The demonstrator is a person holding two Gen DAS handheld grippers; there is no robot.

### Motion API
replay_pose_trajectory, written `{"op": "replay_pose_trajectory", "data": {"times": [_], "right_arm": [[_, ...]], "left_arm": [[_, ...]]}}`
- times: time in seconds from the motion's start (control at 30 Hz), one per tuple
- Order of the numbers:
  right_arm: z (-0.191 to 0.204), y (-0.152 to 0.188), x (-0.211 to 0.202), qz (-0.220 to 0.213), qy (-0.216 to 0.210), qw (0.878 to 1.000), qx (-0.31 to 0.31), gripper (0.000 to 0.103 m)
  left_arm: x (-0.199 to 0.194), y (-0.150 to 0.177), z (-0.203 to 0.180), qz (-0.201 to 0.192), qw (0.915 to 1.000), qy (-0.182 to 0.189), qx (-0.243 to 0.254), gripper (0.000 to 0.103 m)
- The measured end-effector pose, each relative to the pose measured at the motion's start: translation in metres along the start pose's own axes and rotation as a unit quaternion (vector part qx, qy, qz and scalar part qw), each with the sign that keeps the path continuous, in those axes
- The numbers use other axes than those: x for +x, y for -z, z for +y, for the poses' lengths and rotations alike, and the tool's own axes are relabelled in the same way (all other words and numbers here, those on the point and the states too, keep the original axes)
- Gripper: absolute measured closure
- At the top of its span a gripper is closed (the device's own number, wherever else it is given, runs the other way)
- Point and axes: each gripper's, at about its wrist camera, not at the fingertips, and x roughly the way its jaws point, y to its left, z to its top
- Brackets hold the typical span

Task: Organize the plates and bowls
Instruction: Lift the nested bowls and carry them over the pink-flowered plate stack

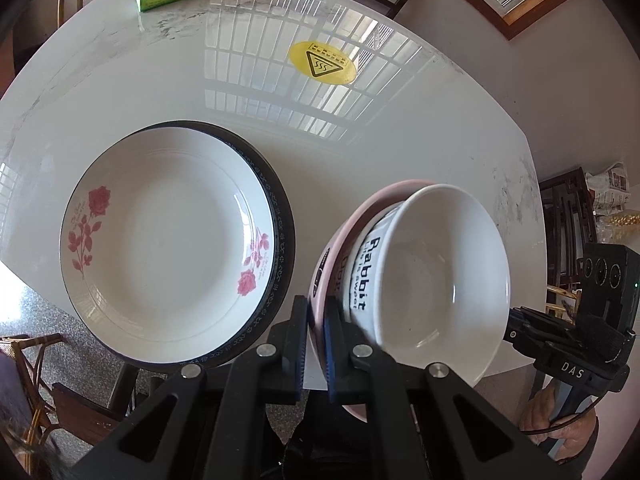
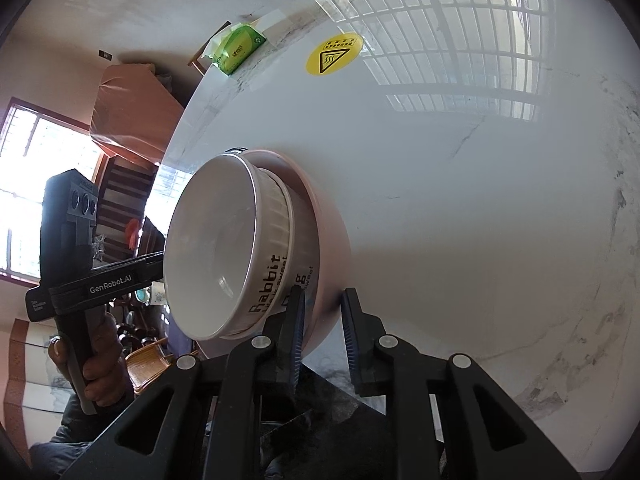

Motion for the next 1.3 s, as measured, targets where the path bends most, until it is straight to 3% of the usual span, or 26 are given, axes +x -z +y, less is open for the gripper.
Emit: {"op": "replay_pose_trajectory", "data": {"times": [0.27,0.7,1.3], "right_arm": [[0.015,-0.009,0.000,-0.008,-0.019,1.000,-0.007,0.082],[0.070,-0.031,0.022,0.004,-0.042,0.998,-0.045,0.081],[0.114,-0.056,0.073,0.033,-0.053,0.996,-0.067,0.081]], "left_arm": [[-0.023,-0.004,0.016,-0.021,0.9996,-0.003,-0.019,0.098],[-0.064,-0.009,0.075,-0.056,0.9966,-0.017,-0.059,0.098],[-0.067,-0.017,0.135,-0.059,0.9927,-0.030,-0.101,0.098]]}}
